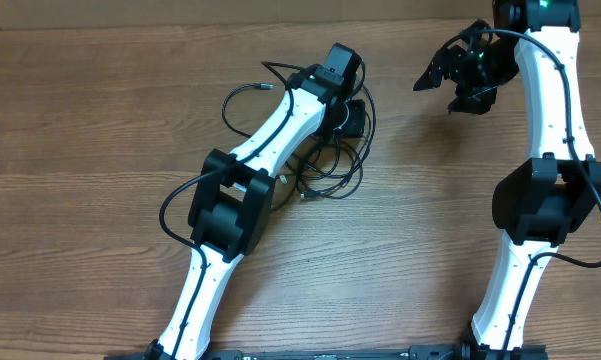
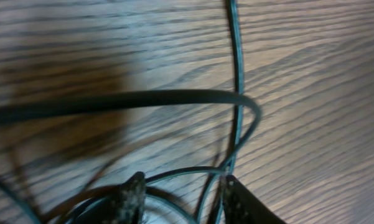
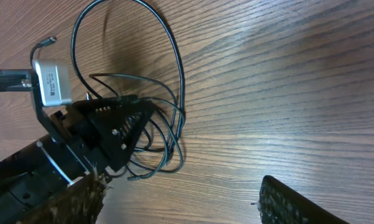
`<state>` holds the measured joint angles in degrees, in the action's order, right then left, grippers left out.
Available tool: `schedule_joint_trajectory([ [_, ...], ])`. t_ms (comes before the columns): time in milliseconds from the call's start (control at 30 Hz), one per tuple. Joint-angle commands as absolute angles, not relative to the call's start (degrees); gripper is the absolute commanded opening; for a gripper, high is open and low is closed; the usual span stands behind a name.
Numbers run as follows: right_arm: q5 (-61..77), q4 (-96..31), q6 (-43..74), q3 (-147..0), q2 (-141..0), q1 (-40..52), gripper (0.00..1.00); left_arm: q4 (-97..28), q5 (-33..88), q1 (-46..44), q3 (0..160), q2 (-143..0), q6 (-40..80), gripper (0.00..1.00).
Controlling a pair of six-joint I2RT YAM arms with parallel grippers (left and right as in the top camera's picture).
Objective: Untangle cables
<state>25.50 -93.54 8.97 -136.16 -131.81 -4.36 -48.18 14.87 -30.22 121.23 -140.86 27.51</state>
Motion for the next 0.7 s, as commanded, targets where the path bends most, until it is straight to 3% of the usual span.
schedule_joint_trajectory([
  [0,25.6,-93.4,8.5,-136.1,-131.2,-4.2,0.78,-50.0,13.3,-29.6,122.6,-139.0,30.3,0.38],
  [400,25.6,-93.2,8.5,-136.1,-131.2,-4.2,0.79,-57.1,0.2,-30.3,122.5,-133.9,30.9,0.42],
  [667,25.6,-93.4,8.5,-136.1,-131.2,-4.2,0.79,-49.2,0.1,-30.5,115.2,-134.7,33.5,0.47],
])
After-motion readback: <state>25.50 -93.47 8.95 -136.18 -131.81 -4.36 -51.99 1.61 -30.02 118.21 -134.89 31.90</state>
